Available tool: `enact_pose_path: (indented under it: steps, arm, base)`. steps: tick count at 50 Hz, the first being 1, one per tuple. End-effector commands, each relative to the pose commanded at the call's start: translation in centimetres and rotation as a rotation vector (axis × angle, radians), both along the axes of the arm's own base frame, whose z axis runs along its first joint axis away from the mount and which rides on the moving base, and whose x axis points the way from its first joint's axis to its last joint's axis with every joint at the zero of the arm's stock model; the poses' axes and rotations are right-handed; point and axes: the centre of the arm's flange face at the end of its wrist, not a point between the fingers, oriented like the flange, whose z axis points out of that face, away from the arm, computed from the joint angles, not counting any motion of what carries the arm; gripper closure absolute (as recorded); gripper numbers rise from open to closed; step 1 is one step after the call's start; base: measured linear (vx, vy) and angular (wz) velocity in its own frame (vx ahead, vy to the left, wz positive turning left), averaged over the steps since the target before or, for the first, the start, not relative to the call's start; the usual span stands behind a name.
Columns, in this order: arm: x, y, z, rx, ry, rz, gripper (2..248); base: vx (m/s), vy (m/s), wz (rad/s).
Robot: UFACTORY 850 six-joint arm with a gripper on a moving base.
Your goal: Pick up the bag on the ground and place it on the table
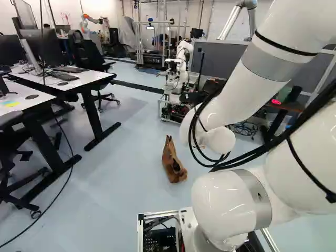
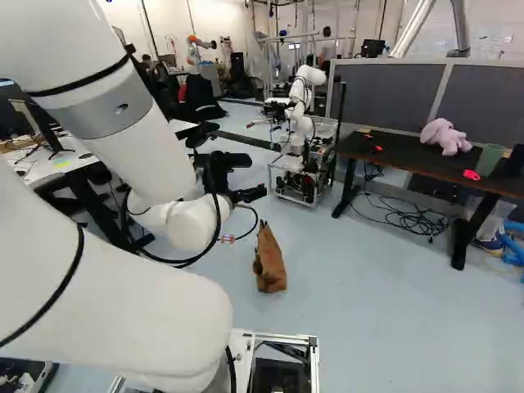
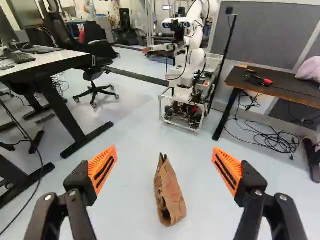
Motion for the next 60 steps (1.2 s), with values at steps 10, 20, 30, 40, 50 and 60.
enact_pose_path:
  steps: [10,20,30,40,50,60]
  arm:
    - [0.0,0.0,0.0,0.0,0.0,0.0,3]
    - [0.0,0.0,0.0,0.0,0.0,0.0,3]
    - [0.0,0.0,0.0,0.0,0.0,0.0,3]
    - [0.9,0.0,0.1,0.0,0.004,0.0,3]
    - [1.7,0.0,0.1,0.0,0.019,0.0,3]
    - [3.2,0.0,0.1,0.0,0.051,0.0,3]
  base:
    - [0.095,0.011,0.039]
    - [0.083,0.002,-0.002]
    - [0.09,0.004,-0.003]
    - [0.052,0.001,-0.003]
    - [0.0,0.0,0.0]
    - [0.0,0.0,0.0]
